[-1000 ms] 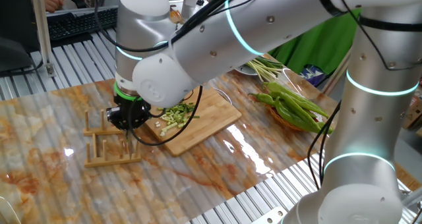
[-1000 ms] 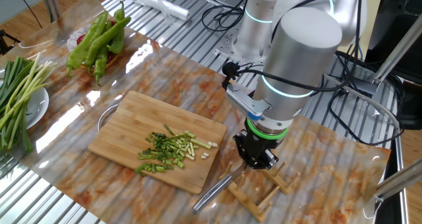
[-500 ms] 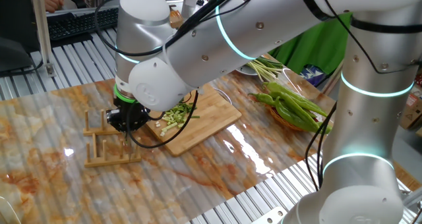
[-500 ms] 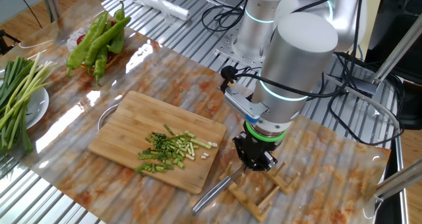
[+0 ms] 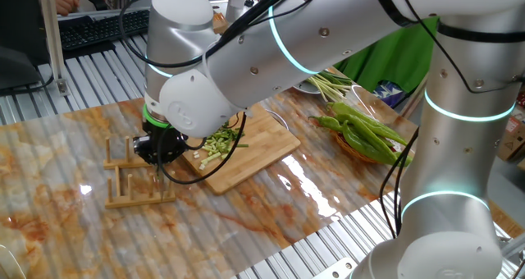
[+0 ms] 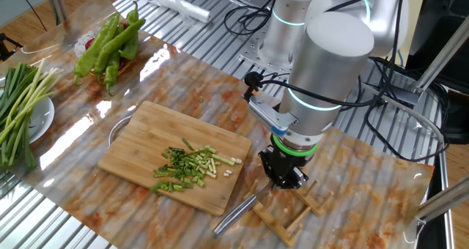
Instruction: Chop the green garlic
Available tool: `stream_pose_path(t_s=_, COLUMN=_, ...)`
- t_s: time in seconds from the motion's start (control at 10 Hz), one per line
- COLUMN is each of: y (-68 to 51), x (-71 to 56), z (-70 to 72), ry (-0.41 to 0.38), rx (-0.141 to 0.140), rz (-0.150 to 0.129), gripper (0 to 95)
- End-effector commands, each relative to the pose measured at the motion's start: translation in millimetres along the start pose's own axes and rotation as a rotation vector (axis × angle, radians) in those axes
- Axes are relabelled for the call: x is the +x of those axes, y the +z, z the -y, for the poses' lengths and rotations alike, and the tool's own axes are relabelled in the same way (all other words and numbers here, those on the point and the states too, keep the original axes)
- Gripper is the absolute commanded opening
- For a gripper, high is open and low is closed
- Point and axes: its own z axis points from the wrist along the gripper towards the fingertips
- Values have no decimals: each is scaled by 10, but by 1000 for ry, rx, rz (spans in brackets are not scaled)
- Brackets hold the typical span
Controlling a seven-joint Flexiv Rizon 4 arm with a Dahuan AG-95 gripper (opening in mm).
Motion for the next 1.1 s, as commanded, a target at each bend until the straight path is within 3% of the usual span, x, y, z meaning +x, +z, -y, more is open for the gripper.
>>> stream_pose_path(t_s=0.1, y=-1, x=2, z=0, ry=3, rx=1, rz=0, gripper=0)
stream_pose_path(t_s=0.7, y=10, x=3, z=0, ry=16, rx=2, rz=0, gripper=0)
stream_pose_path(t_s=0.8, y=10, x=3, z=0, ry=20, rx=2, rz=-1, gripper=190)
stream_pose_path(t_s=1.1, y=10, x=7, z=-5, ry=33, rx=3, rz=-3, gripper=190)
